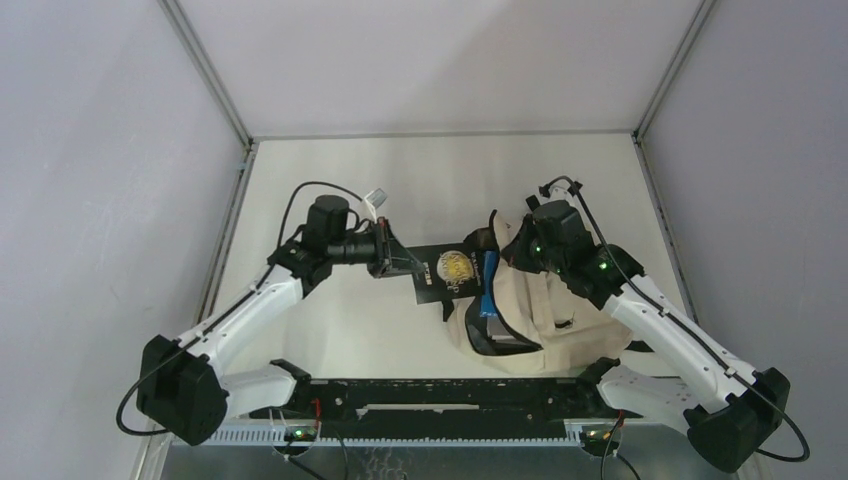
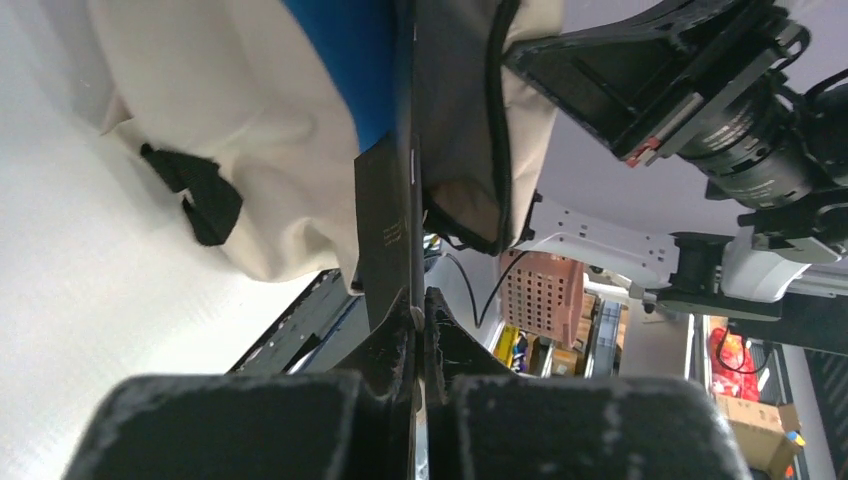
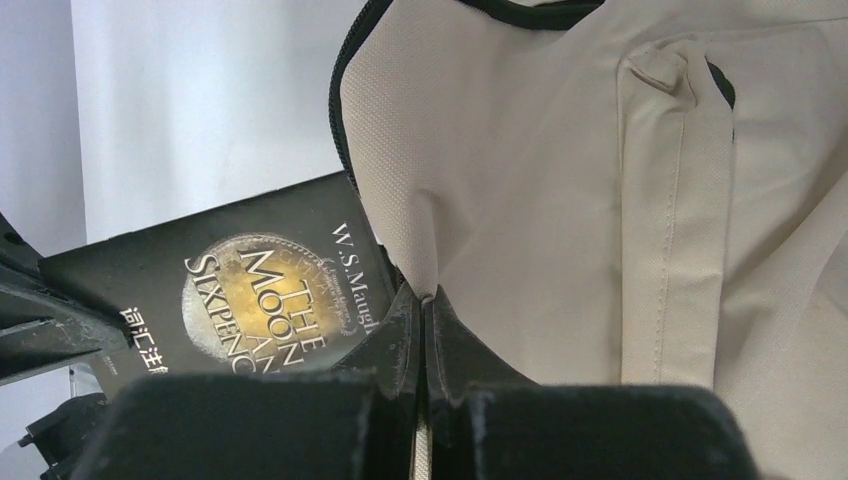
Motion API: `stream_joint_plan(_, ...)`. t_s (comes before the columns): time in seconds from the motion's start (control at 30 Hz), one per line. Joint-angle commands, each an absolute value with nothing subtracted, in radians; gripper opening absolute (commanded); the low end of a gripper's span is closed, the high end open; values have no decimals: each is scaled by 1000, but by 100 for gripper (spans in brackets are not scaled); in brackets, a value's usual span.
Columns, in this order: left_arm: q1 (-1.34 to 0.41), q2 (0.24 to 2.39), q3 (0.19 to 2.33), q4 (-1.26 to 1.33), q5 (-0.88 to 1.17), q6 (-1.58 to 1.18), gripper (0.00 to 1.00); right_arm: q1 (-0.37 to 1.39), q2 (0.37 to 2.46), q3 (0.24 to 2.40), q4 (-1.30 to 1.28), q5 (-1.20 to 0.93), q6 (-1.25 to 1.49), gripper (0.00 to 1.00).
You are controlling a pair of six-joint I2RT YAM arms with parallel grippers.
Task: Pack the student bag
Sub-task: Place the book in the student bag.
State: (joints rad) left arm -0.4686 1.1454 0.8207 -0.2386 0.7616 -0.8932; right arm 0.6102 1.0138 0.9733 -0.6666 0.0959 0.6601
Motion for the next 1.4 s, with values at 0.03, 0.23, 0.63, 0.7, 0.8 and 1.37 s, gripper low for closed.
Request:
stream_joint_plan(0.03,-510,1232,940,-115,805,-968,0,608,988,1008,-617,70,657,0)
stream_joint_plan(0.23,-529,1324,978,-5,831,-1066,0,609,975,1013,-621,74,660,0)
stream_joint_plan(0.63,-670,1663,1162,-94,837,-942,0,615,985,1013,-601,43,663,0)
stream_joint_plan(0.7,-682,1724,1207,-114,831,-920,0,617,978,1014,-600,40,665,0)
stream_joint_plan(0.8,-684,1799,1272,-168,810,-879,0,617,965,1014,-606,40,664,0)
stream_joint_plan(1.37,-748,1997,1556,-434,711,-754,63,623,943,1012,-650,82,672,0)
